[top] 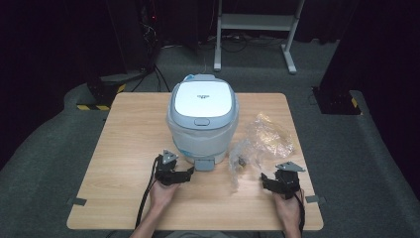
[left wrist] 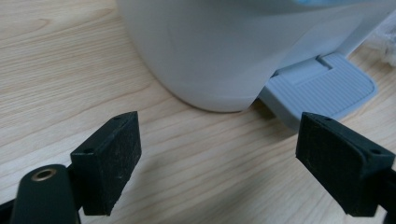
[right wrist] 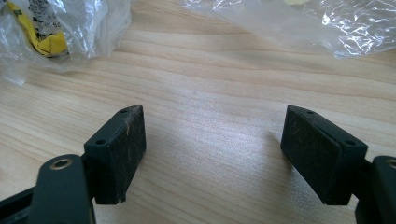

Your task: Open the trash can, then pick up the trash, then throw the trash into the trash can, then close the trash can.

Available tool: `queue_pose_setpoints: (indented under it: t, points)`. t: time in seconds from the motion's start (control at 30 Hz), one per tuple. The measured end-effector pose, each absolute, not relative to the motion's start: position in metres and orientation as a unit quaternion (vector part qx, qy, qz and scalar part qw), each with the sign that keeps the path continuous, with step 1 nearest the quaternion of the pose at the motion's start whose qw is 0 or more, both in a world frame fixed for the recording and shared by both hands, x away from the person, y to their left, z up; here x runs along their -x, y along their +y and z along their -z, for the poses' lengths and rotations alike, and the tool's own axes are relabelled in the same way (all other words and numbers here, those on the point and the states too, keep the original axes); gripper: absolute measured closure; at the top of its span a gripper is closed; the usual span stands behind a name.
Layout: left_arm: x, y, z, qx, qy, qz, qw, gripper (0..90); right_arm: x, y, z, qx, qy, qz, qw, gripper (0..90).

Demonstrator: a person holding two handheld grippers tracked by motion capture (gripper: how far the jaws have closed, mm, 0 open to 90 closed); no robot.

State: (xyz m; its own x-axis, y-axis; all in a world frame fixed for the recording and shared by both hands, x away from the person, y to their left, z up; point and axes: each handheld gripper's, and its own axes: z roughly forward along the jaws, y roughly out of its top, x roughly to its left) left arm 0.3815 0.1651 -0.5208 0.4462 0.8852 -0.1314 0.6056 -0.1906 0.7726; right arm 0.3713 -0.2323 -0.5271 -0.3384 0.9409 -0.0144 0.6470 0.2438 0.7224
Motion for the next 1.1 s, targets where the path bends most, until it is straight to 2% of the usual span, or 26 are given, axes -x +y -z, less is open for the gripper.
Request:
queue_pose_setpoints:
  t: [0.47,1.1]
  points:
    - [-0.382,0.154,0.516,-0.74,0.496,-0.175,0.42,12.4,-0.371,-0.232,0.527,-0.527,0.754,-0.318,0.231,22.1]
    - [-0.393,0.142,0.52,-0.737,0.499,-0.174,0.421,11.3,-0.371,-0.232,0.527,-0.526,0.754,-0.317,0.231,22.1]
